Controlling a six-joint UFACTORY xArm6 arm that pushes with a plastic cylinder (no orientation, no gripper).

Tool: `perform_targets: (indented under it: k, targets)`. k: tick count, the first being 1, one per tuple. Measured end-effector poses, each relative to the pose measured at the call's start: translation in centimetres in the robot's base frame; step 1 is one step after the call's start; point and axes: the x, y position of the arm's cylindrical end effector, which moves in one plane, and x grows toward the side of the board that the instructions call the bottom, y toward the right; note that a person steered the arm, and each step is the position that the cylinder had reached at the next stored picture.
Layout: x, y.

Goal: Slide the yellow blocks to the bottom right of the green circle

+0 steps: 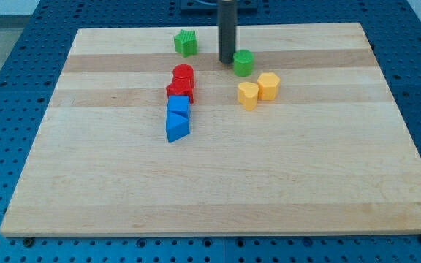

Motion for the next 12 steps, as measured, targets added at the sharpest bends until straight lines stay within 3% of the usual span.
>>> perform_targets:
  k: [2, 5, 9, 12]
  targets:
    - [2.2, 5.8]
    - [1.4, 1.1]
    - [8.3, -0.2]
    - [9.5, 2.3]
